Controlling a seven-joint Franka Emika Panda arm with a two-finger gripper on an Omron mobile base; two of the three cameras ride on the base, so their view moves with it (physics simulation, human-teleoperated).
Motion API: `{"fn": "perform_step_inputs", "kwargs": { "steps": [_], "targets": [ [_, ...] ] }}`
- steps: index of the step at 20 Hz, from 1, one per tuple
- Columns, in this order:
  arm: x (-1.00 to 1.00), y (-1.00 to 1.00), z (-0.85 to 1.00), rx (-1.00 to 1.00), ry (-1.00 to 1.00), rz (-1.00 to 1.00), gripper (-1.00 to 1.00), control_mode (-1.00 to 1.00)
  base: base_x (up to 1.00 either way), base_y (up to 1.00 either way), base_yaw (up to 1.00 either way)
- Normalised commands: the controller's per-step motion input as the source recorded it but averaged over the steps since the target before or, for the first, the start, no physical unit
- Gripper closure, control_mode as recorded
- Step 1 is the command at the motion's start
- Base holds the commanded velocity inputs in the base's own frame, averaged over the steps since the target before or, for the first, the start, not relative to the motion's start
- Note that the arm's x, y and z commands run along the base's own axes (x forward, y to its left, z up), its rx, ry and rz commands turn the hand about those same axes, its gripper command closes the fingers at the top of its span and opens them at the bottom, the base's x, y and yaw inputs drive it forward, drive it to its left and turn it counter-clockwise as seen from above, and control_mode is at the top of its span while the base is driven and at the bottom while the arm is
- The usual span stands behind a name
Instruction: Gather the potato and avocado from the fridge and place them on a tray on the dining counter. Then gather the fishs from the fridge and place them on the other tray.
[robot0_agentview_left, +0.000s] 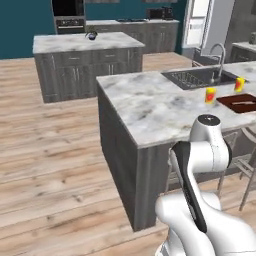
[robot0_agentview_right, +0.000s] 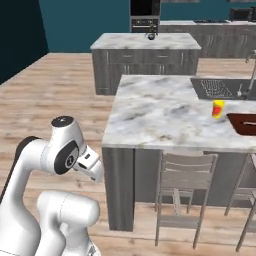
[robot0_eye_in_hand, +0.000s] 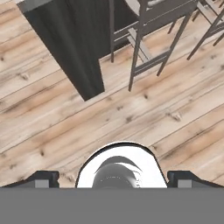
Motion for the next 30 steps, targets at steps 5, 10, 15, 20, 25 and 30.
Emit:
{"fn": "perform_step_inputs", "kwargs": {
  "steps": [5, 10, 15, 20, 25, 30],
  "targets": [
    [0.0, 0.0, 0.0, 0.0, 0.0, 0.0, -1.0, 1.0, 0.52, 1.0, -0.41],
    [0.0, 0.0, 0.0, 0.0, 0.0, 0.0, -1.0, 1.0, 0.54, 1.0, -0.47],
    [0.0, 0.0, 0.0, 0.0, 0.0, 0.0, -1.0, 1.0, 0.48, 1.0, -0.47],
    [0.0, 0.0, 0.0, 0.0, 0.0, 0.0, -1.0, 1.0, 0.39, 1.0, -0.43],
    [0.0, 0.0, 0.0, 0.0, 0.0, 0.0, -1.0, 1.0, 0.36, 1.0, -0.36],
    [0.0, 0.0, 0.0, 0.0, 0.0, 0.0, -1.0, 1.0, 0.34, 1.0, -0.33]
  ]
}}
